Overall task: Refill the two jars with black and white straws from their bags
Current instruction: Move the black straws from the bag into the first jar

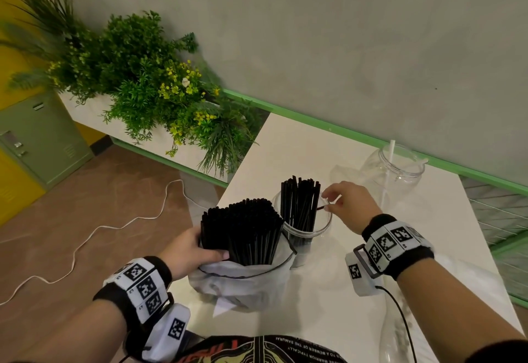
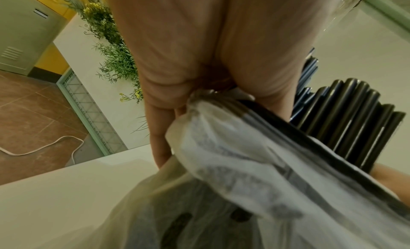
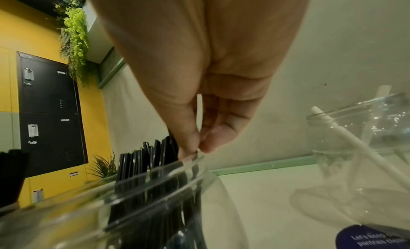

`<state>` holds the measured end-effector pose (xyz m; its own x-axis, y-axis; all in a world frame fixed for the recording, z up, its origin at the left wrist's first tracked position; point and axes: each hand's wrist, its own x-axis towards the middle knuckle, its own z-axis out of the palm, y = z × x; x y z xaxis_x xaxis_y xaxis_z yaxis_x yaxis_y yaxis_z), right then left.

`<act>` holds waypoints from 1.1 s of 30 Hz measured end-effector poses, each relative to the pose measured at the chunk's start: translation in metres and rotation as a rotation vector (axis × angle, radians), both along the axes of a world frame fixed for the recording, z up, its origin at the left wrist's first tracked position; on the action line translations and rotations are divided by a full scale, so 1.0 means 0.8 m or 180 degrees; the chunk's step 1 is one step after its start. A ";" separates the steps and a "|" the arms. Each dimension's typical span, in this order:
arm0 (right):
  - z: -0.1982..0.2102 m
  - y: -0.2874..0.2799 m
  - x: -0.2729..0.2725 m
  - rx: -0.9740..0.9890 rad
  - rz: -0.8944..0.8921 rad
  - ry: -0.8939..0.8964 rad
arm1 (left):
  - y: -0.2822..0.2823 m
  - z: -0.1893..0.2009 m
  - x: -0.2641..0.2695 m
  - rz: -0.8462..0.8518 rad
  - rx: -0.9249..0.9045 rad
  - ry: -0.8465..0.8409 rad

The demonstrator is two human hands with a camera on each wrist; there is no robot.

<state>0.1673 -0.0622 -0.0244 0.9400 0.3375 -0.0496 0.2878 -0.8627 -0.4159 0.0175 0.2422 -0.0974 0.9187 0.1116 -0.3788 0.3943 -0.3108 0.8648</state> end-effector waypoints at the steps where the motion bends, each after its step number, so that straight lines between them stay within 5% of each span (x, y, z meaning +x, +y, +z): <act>1: -0.001 0.000 0.000 0.0036 -0.0042 -0.0064 | 0.000 0.000 0.000 -0.0001 0.0001 0.0001; 9: 0.030 0.014 0.009 0.0143 0.0155 -0.0463 | 0.000 0.004 -0.002 -0.0045 0.0016 -0.0007; 16: 0.045 0.039 0.040 -0.0578 0.0430 0.0133 | -0.004 0.012 -0.002 -0.0118 0.0134 -0.0048; 24: 0.012 0.021 0.010 0.0669 -0.0194 -0.0364 | -0.002 0.013 -0.005 -0.0061 0.0064 -0.0017; 33: -0.008 0.058 -0.108 0.1032 0.0639 -0.0458 | -0.004 0.010 -0.005 -0.0026 -0.0050 -0.0022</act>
<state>0.0809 -0.0162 -0.0307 0.8435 0.4915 0.2166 0.5121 -0.6143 -0.6003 0.0138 0.2388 -0.0891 0.9222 0.0983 -0.3741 0.3858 -0.3002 0.8723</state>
